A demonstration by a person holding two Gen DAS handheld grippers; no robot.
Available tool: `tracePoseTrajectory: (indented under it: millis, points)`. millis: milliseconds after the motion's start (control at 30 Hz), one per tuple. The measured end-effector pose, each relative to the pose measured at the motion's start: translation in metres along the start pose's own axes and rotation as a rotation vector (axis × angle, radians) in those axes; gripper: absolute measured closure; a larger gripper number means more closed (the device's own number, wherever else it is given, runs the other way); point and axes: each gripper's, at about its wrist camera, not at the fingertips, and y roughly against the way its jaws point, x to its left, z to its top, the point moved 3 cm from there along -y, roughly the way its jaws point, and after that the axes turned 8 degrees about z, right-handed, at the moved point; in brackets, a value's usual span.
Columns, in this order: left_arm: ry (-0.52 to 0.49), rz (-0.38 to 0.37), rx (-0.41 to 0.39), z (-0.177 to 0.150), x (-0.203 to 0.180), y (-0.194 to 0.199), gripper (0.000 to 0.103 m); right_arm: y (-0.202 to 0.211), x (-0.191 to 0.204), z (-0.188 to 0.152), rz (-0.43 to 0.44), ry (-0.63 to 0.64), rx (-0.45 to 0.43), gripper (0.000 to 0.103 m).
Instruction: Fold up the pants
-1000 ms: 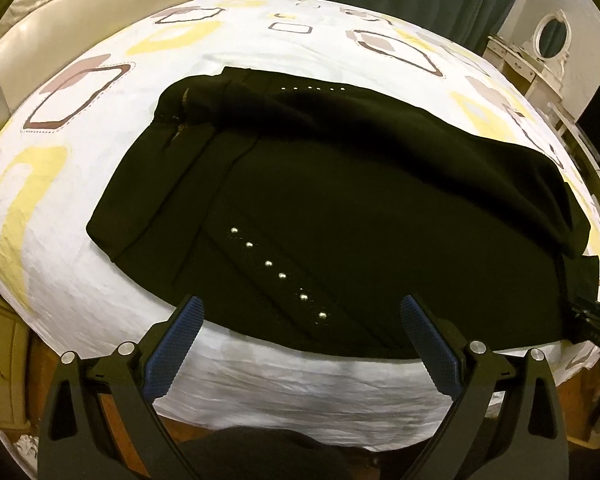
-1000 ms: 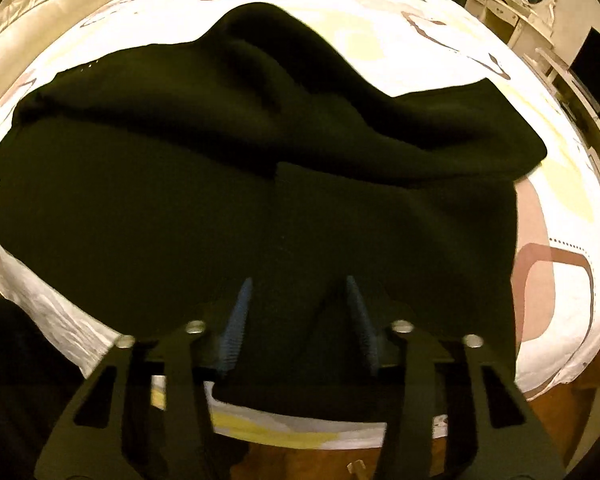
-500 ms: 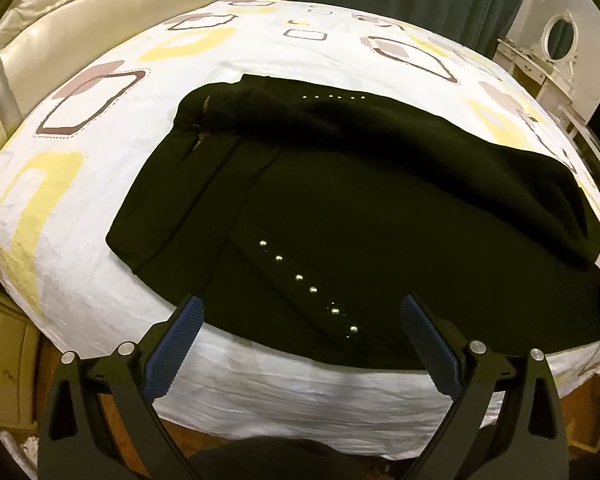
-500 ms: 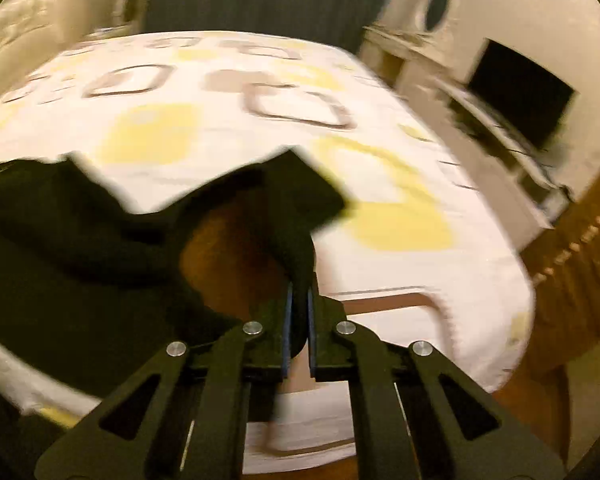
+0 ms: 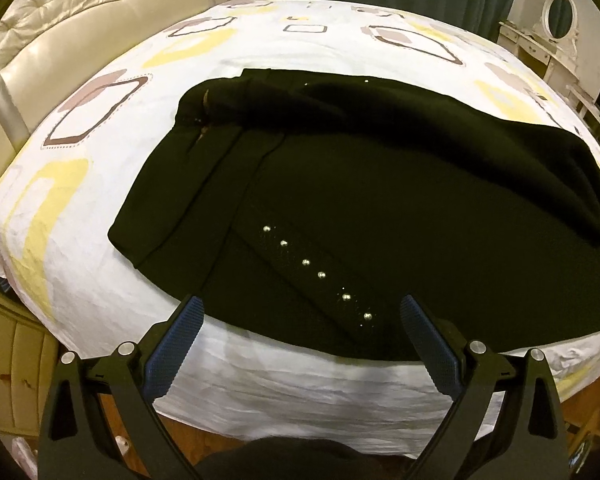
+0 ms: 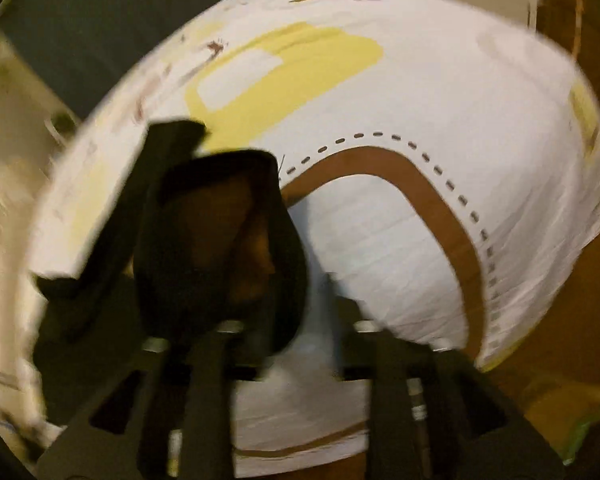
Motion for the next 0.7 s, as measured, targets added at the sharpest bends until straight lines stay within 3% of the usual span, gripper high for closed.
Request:
tracePoseTrajectory:
  millis: [33, 100, 233, 333, 400, 533, 600, 700]
  points:
    - [0.002, 0.003, 0.002, 0.000, 0.000, -0.001, 0.005, 0.004, -0.003, 0.004, 0.045, -0.027, -0.013, 0.041]
    - [0.006, 0.005, 0.005, 0.001, 0.000, -0.001, 0.005, 0.006, -0.007, 0.009, 0.108, -0.068, -0.004, 0.037]
    - [0.021, 0.007, 0.004, 0.002, 0.000, 0.001, 0.005, 0.019, -0.027, 0.018, 0.158, -0.151, -0.034, 0.037]
    - [0.021, 0.008, 0.006, 0.002, 0.000, 0.000, 0.005, 0.007, -0.032, 0.013, 0.240, -0.204, 0.048, 0.036]
    - [0.018, 0.015, 0.010, 0.003, -0.001, -0.001, 0.005, 0.011, -0.033, 0.011, 0.281, -0.216, 0.045, 0.035]
    - [0.023, 0.011, 0.015, 0.003, -0.003, 0.000, 0.005, 0.026, -0.056, 0.019, 0.276, -0.333, -0.060, 0.034]
    - [0.015, 0.013, 0.005, 0.004, -0.005, 0.003, 0.005, 0.022, -0.062, 0.019, 0.318, -0.359, -0.029, 0.034]
    - [0.004, 0.017, -0.005, 0.005, -0.008, 0.005, 0.005, 0.012, -0.054, 0.021, 0.313, -0.295, 0.044, 0.031]
